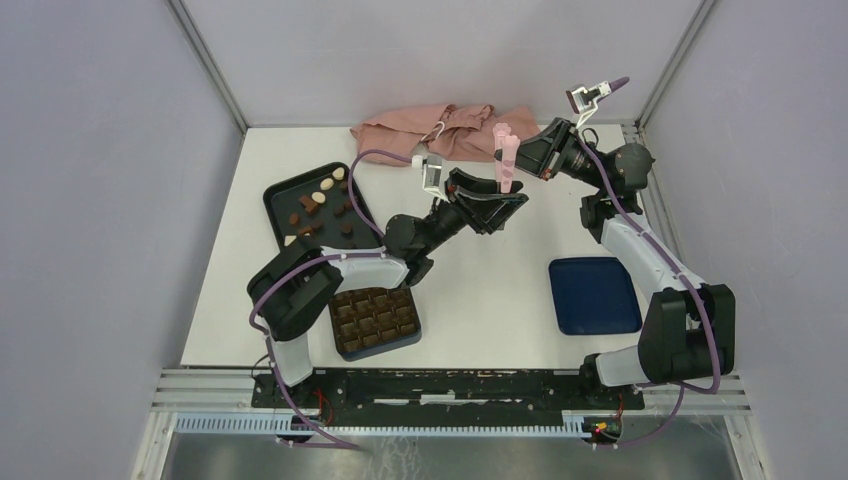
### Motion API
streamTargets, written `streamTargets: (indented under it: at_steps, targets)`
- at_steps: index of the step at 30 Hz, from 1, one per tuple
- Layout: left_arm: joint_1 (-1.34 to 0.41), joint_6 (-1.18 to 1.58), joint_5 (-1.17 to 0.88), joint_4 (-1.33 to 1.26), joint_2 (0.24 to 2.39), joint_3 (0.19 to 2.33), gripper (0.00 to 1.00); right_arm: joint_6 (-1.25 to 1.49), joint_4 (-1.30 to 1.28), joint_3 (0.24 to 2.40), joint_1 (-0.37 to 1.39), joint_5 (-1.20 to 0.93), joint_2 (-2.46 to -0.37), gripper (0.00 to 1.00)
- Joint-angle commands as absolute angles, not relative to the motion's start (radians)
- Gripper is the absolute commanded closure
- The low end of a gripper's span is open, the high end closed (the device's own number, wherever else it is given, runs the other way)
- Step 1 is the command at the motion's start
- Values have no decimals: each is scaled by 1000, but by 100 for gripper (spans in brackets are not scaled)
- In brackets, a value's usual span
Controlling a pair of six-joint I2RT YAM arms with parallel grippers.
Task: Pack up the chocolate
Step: Pick up the clamp from the center of the board.
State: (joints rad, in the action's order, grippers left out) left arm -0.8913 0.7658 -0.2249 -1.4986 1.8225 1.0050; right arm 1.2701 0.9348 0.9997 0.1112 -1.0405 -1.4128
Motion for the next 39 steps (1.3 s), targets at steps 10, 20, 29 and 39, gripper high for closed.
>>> streamTargets:
  at_steps: [10,20,29,39]
  targets:
    - [-894,767,-198,-1655,1831,1045,47,1269,980,991,112,-1026,-1387,100]
    - [-893,781,-187,-1683,1835,1037,53,1268,971,986,113,-1024,-1382,100]
    - [-882,821,-190,-1738,1846,1025,54,1269,982,978,109,-1026,-1374,84]
    - [-846,847,-193,-1738,1804,959,54,1250,1027,999,77,-1060,-1365,53]
